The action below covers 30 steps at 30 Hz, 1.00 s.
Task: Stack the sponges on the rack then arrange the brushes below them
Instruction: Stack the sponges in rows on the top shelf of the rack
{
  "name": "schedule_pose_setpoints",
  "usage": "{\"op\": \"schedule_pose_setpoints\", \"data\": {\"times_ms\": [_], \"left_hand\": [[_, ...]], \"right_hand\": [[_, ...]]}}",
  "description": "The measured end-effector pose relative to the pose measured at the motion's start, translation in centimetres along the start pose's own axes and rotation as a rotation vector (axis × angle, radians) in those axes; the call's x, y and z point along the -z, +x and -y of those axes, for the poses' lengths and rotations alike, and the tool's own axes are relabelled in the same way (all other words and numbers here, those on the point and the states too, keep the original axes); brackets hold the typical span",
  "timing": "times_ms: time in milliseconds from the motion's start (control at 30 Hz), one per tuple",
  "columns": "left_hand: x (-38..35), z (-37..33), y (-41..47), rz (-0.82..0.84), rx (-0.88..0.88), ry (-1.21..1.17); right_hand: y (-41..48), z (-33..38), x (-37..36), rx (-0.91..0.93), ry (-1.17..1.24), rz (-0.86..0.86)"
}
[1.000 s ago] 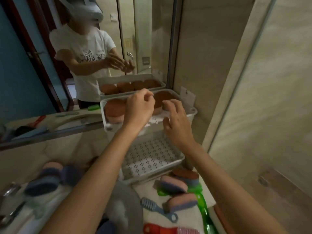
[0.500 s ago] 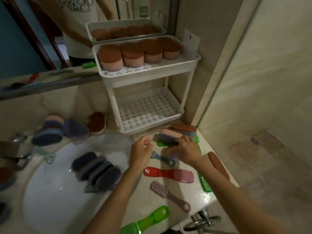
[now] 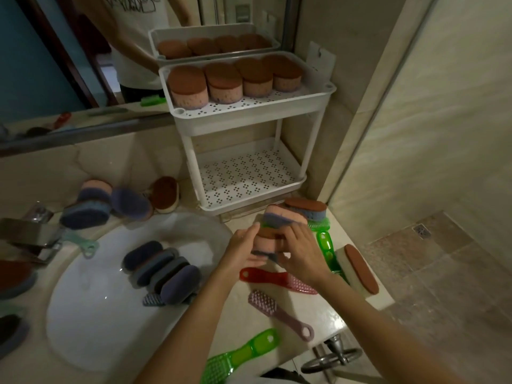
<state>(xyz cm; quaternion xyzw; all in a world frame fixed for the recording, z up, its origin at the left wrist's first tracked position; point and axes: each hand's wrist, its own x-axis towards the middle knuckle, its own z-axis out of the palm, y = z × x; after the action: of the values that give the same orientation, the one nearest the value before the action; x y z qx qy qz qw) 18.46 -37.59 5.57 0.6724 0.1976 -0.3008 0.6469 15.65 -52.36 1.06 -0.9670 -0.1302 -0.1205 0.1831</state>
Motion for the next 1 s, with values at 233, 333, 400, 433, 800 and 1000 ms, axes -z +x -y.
{"op": "schedule_pose_setpoints", "data": {"times_ms": [233,333,400,433,800,1000], "left_hand": [[2.2,0.2,-0.1,-0.221,-0.053,-0.028],[3.3,-0.2,-0.5,-0.248,-0.059,-0.063],[3.7,-0.4,-0.7,-0.259,-0.073,-0.055],[3.9,-0.6,-0.9,-0.264,-0.082,-0.045],[5.0,-3.2,-2.3,-0.253,-0.253,0.036],[4.8,-8.6,-4.6,-0.214,-0.497,0.131]], "right_hand": [[1.6,-0.2,0.5,-0.124,0.146,0.026],[3.9,-2.6,-0.2,-0.351,-0.037,0.147],[5.1,-3.5,-0.9,-0.398,-0.08,0.28],[5.5,-3.8,-1.4,-0.396,-0.1,0.33],[4.6,-2.8,-0.1,-0.275,-0.123,-0.035],[6.9,-0.8,5.0,-0.217,-0.011,-0.47]]}}
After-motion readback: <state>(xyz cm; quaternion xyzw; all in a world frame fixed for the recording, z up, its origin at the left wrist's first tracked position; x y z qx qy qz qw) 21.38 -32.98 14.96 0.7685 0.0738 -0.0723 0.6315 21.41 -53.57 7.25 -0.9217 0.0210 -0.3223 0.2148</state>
